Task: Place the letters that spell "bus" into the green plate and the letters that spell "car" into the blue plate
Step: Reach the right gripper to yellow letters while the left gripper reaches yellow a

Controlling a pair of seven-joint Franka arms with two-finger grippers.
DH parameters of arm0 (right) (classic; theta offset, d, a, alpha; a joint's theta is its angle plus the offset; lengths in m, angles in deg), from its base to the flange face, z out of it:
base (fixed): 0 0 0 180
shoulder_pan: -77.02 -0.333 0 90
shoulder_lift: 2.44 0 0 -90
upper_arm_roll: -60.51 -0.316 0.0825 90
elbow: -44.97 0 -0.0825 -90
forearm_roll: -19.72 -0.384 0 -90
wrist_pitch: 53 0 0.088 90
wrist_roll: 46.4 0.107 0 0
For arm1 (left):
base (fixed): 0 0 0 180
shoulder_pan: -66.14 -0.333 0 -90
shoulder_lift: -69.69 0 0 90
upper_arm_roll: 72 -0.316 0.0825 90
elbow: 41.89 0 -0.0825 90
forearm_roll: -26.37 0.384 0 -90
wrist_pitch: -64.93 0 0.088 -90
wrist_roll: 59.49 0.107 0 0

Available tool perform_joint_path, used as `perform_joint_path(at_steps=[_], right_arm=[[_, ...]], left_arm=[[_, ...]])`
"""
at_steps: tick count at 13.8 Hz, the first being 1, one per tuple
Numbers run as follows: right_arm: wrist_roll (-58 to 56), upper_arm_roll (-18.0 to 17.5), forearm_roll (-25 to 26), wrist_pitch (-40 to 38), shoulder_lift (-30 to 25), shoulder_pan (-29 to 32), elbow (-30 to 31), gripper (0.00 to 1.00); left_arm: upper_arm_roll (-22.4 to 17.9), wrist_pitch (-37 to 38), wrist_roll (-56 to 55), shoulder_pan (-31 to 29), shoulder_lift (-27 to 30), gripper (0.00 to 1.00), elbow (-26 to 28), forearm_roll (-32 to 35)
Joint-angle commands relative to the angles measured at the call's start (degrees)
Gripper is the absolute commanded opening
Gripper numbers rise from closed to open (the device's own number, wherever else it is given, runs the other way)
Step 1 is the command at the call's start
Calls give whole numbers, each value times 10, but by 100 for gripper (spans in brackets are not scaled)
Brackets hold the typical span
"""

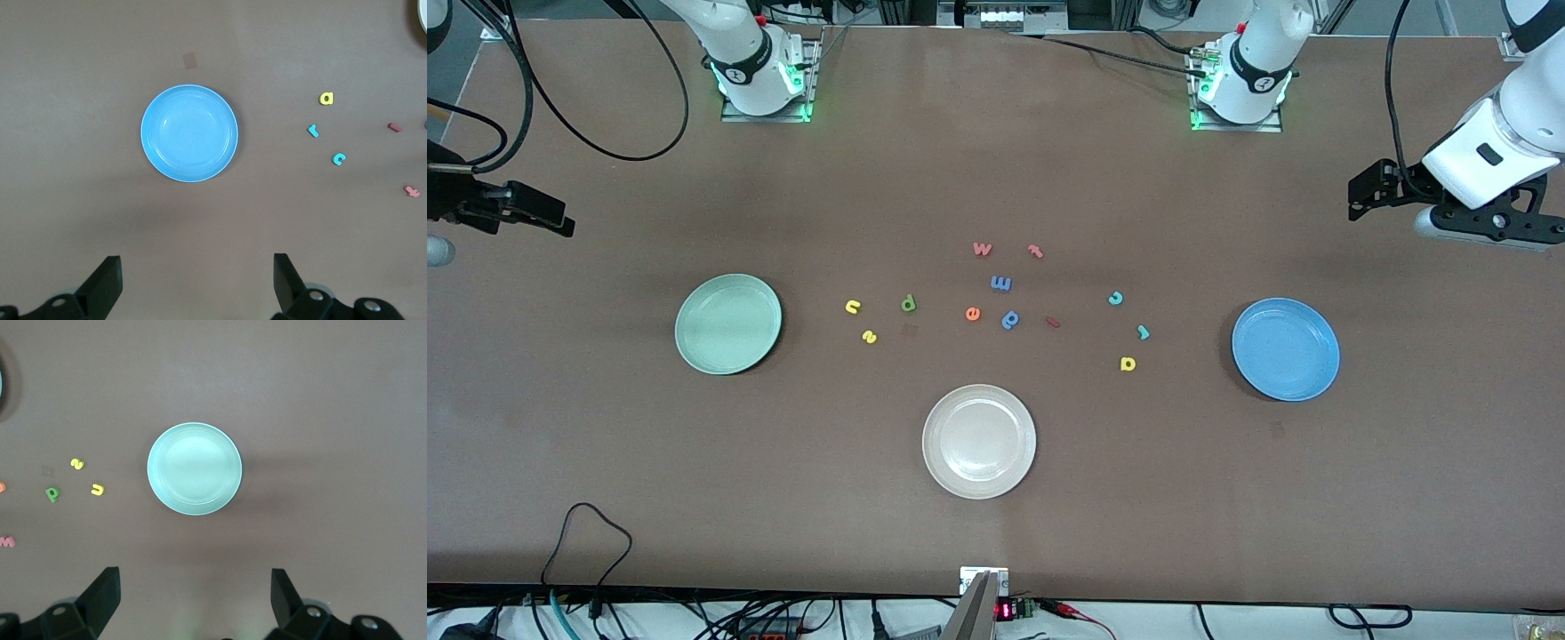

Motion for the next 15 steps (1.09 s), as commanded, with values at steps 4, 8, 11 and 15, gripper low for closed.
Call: perform_joint_path(at_steps=[4,8,11,15], right_arm=[[-4,-1,-7,-8,6,-4,-13,100],[0,-3,-5,-15,28,-46,-3,100],[12,-10,-7,8,38,-68,45,100],[56,-54,-14,153,36,-77,178,100]], left_arm=[[3,10,7,-3,2,100,-8,15],[3,10,7,-3,2,100,-7,15],[4,11,5,-3,3,100,-7,14],[-1,64,5,-5,-4,100,-7,2]])
